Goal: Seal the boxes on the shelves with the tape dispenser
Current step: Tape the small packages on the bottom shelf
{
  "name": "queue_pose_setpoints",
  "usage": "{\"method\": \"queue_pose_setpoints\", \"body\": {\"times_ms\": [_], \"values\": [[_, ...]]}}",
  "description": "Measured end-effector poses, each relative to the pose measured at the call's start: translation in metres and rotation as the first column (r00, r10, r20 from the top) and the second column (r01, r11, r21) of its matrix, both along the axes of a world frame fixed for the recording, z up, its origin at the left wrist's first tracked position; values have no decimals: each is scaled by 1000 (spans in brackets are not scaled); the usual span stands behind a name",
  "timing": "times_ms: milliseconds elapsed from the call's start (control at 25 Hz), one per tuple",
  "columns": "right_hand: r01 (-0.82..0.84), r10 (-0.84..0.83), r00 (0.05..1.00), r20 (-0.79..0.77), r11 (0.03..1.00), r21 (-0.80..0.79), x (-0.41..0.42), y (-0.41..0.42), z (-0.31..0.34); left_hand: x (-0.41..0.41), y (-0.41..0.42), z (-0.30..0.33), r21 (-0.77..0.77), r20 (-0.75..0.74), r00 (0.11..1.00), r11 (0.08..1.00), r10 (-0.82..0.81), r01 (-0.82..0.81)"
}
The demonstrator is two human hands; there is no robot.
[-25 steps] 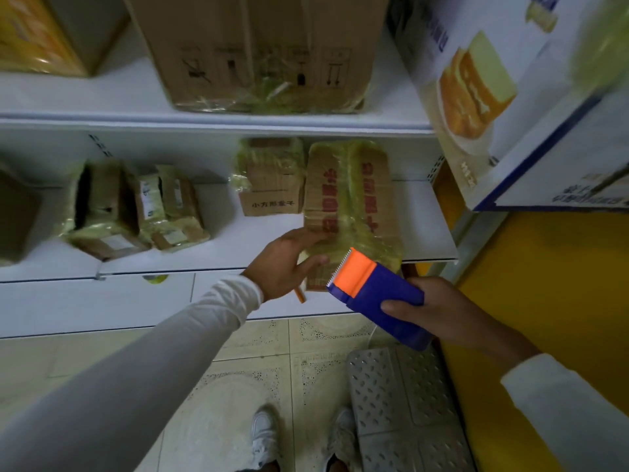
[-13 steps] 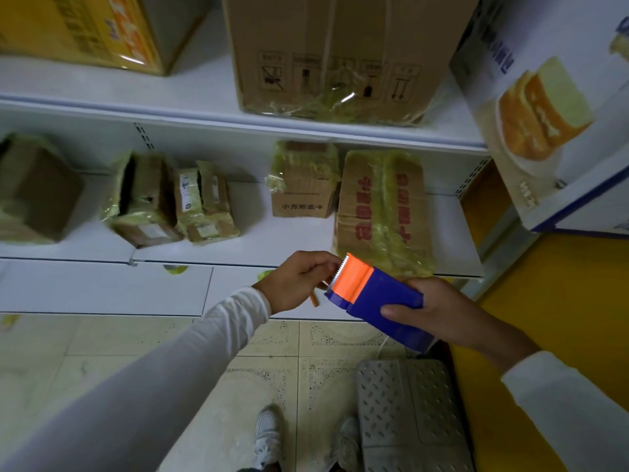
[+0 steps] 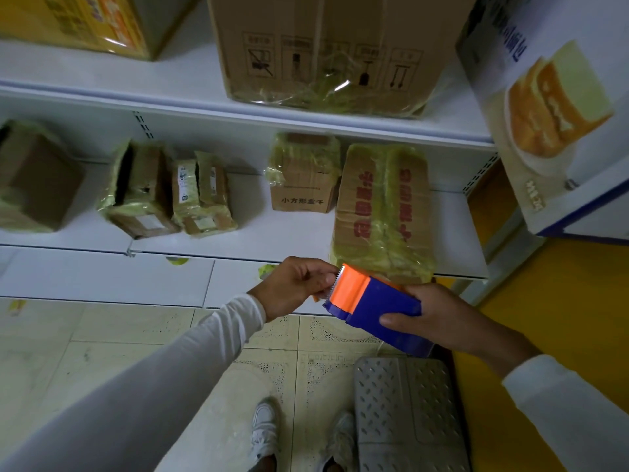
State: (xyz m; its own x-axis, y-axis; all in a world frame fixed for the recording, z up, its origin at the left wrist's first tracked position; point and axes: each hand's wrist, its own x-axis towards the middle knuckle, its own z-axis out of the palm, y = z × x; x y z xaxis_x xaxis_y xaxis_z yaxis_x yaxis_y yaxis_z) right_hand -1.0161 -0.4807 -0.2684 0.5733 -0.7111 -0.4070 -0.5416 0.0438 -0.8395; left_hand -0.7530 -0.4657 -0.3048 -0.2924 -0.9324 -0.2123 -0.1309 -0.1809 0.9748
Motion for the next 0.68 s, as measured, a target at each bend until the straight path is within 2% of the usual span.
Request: {"method": "queue_pose_setpoints", "body": {"times_ms": [200, 320, 400, 600, 680], "values": [[-32, 32, 999, -11, 999, -4, -8, -7, -5, -5, -1, -4, 61, -67, 998, 998, 17, -13], [-48, 48, 998, -30, 999, 7, -8, -7, -9, -10, -1, -5, 36, -12, 999, 998, 46, -46], [-54, 55, 998, -24, 998, 20, -6, -12, -6, -15, -3, -4, -11, 43, 994, 994, 105, -105], [-45, 49, 992, -116, 998, 42, -51, -43, 29, 13, -14, -8, -58, 17, 928, 927, 372, -370], [-13, 23, 985, -172, 998, 60, -75, -51, 38, 14, -18, -12, -51, 47, 918, 919, 394, -392]]}}
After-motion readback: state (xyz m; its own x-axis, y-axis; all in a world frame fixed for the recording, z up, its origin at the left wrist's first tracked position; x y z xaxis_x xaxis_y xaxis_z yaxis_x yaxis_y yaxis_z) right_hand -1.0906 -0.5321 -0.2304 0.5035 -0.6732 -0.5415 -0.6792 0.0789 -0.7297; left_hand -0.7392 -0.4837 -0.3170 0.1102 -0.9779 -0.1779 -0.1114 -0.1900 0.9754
